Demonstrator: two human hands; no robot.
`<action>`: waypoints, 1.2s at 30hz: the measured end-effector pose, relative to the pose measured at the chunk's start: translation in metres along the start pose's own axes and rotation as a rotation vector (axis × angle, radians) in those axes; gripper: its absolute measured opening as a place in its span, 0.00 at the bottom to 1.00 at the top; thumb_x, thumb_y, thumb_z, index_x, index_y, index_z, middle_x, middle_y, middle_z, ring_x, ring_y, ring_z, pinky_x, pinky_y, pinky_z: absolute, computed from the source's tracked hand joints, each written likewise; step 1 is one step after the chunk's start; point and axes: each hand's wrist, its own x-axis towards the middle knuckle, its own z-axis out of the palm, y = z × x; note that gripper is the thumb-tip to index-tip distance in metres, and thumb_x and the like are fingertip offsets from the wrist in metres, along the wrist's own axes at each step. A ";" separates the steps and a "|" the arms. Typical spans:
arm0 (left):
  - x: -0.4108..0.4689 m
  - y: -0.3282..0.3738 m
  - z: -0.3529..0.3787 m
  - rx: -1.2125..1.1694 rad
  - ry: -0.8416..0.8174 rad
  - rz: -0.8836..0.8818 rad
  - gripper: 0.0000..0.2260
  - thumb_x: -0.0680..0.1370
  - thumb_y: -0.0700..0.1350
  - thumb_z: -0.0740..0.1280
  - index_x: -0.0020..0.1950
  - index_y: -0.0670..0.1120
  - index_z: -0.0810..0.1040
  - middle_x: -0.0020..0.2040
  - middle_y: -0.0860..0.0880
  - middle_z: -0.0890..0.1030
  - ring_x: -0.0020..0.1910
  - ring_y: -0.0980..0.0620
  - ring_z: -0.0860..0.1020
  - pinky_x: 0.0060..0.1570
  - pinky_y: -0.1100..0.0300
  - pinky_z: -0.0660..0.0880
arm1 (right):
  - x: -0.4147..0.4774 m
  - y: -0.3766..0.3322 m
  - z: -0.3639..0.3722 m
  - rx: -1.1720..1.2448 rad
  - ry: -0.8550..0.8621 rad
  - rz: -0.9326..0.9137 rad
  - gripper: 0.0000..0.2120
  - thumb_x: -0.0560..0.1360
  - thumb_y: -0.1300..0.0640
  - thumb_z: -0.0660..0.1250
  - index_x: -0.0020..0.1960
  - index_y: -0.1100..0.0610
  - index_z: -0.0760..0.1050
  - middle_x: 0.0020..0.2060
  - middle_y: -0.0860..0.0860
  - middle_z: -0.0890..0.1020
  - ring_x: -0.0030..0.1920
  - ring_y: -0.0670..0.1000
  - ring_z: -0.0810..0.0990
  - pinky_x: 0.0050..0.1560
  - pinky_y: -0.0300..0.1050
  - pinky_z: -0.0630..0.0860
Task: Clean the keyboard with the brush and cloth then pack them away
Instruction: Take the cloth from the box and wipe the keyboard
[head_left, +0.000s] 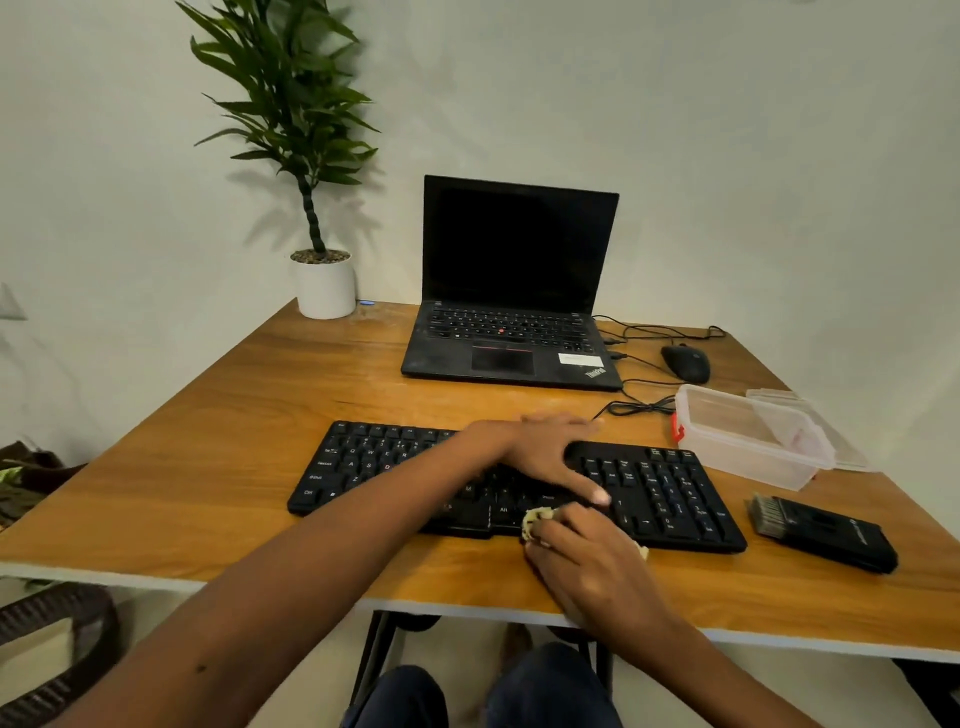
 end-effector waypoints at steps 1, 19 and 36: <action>-0.014 -0.016 0.000 -0.014 0.041 -0.030 0.38 0.75 0.61 0.64 0.78 0.51 0.48 0.78 0.50 0.49 0.76 0.47 0.49 0.72 0.43 0.45 | -0.002 0.001 -0.003 0.018 -0.003 0.011 0.09 0.75 0.57 0.62 0.43 0.57 0.81 0.44 0.49 0.80 0.39 0.51 0.74 0.37 0.44 0.73; -0.096 -0.134 0.011 -0.057 0.235 -0.255 0.32 0.73 0.64 0.64 0.72 0.50 0.66 0.73 0.50 0.66 0.71 0.49 0.64 0.69 0.39 0.58 | 0.040 -0.019 0.003 0.104 0.018 -0.351 0.08 0.77 0.63 0.63 0.41 0.62 0.77 0.41 0.55 0.80 0.43 0.53 0.77 0.44 0.43 0.74; -0.092 -0.132 0.011 -0.055 0.201 -0.234 0.31 0.74 0.62 0.63 0.74 0.50 0.64 0.74 0.50 0.64 0.73 0.50 0.61 0.71 0.39 0.55 | 0.034 -0.008 -0.002 0.115 -0.203 -0.162 0.15 0.80 0.53 0.51 0.56 0.54 0.75 0.50 0.47 0.76 0.48 0.45 0.72 0.45 0.35 0.76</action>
